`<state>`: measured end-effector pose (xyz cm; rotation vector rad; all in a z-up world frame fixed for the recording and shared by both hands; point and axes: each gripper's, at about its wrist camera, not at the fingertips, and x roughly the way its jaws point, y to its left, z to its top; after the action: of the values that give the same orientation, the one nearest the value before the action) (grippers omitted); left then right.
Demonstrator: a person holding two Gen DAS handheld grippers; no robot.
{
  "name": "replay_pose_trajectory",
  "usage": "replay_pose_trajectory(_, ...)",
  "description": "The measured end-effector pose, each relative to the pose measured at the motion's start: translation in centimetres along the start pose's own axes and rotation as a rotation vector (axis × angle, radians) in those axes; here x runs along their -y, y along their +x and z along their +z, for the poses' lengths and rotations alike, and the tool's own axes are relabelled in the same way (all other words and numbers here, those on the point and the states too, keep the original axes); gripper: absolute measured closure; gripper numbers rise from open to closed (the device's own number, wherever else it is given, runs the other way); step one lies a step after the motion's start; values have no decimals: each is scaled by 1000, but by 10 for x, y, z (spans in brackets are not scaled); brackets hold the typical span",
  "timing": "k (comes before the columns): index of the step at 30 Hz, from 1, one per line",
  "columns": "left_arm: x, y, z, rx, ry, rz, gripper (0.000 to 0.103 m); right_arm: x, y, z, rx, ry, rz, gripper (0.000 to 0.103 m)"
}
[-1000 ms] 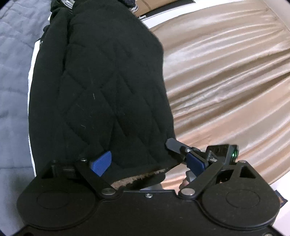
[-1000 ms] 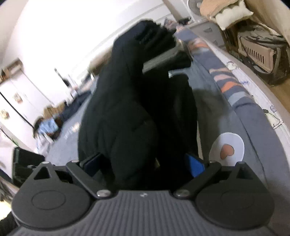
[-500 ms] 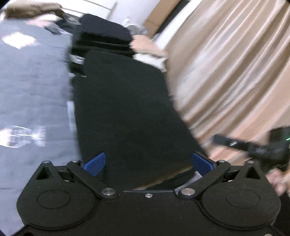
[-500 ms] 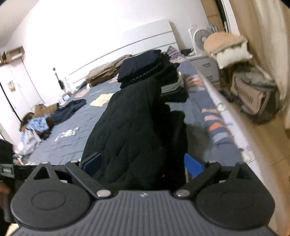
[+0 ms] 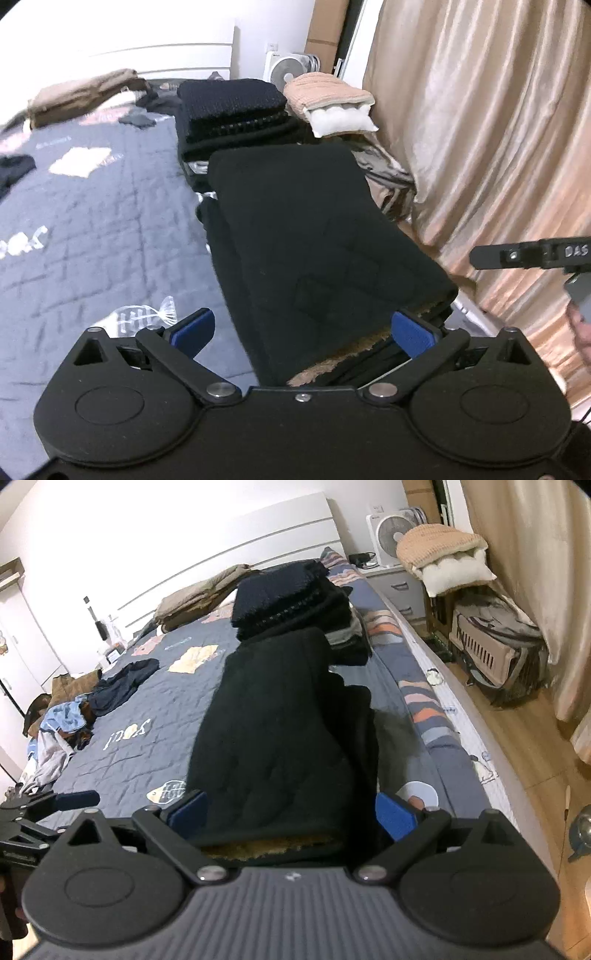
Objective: Fold clothes
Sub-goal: 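Lower the jacket onto the bed beside the stack and open both grippers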
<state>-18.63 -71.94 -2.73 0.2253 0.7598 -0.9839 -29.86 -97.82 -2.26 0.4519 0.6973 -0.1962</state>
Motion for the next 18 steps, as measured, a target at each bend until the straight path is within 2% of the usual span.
replay_pose_trajectory(2, 5, -7, 0, -9, 17, 21, 0, -8, -5, 1, -15, -8, -1, 6)
replay_pose_trajectory(7, 10, -18, 3, -37, 23, 3, 0, -28, -17, 2, -34, -51, -28, 6)
replay_pose_trajectory(18, 29, -43, 9, -57, 137, 51, 0, -61, -44, 3, -75, -138, -43, 6)
